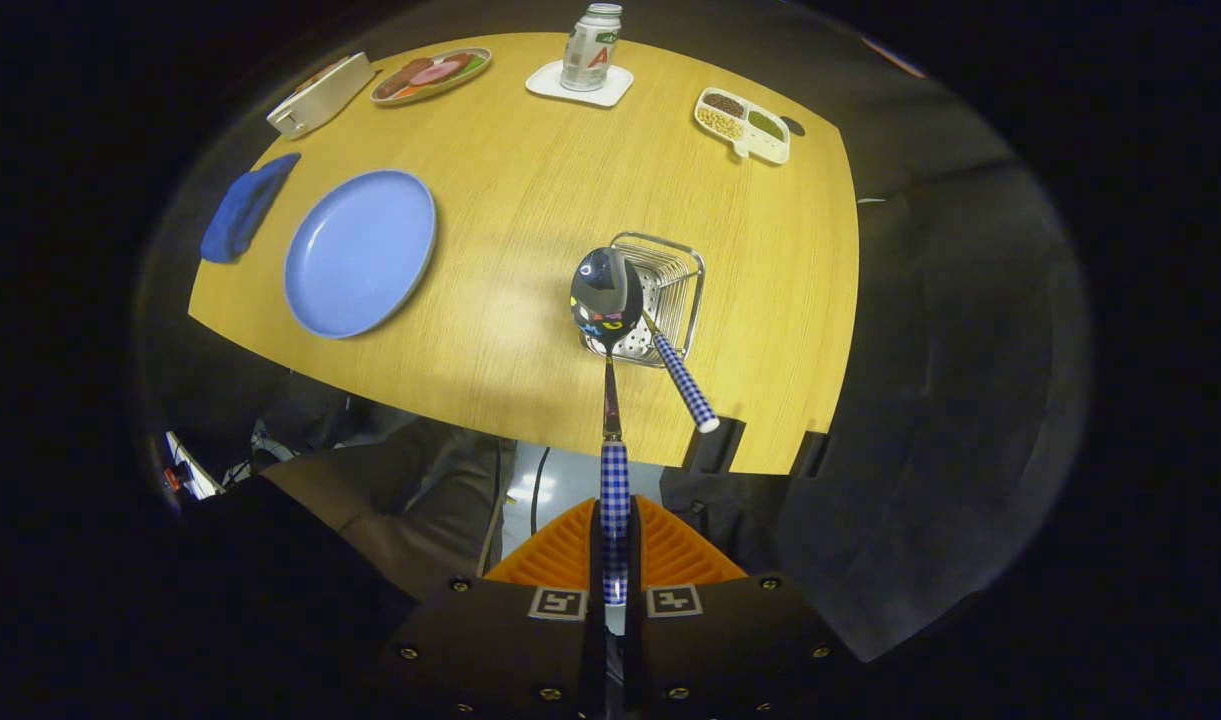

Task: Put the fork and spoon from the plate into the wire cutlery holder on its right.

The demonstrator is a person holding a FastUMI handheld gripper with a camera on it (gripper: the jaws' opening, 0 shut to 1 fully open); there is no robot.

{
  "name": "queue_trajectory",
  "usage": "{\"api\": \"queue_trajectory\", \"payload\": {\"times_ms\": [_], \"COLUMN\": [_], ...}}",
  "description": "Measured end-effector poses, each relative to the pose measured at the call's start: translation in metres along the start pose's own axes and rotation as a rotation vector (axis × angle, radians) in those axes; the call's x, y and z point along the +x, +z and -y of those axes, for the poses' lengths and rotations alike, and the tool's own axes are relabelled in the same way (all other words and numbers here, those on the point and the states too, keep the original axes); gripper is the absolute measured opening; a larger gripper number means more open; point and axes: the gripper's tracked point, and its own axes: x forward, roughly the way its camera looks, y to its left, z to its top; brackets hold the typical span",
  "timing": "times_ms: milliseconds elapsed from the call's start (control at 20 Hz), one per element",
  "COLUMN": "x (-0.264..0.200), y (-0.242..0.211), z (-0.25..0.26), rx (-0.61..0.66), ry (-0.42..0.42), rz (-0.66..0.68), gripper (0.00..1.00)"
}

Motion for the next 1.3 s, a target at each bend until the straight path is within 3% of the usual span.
{"api": "queue_trajectory", "payload": {"times_ms": [650,1200,1300], "x": [0.042,0.053,0.052], "y": [0.016,0.046,0.052], "z": [0.019,0.036,0.035], "rx": [-0.035,-0.160,-0.162], "ry": [-0.012,-0.075,-0.073], "rz": [-0.219,-0.314,-0.300], "gripper": [0.07,0.07,0.12]}}
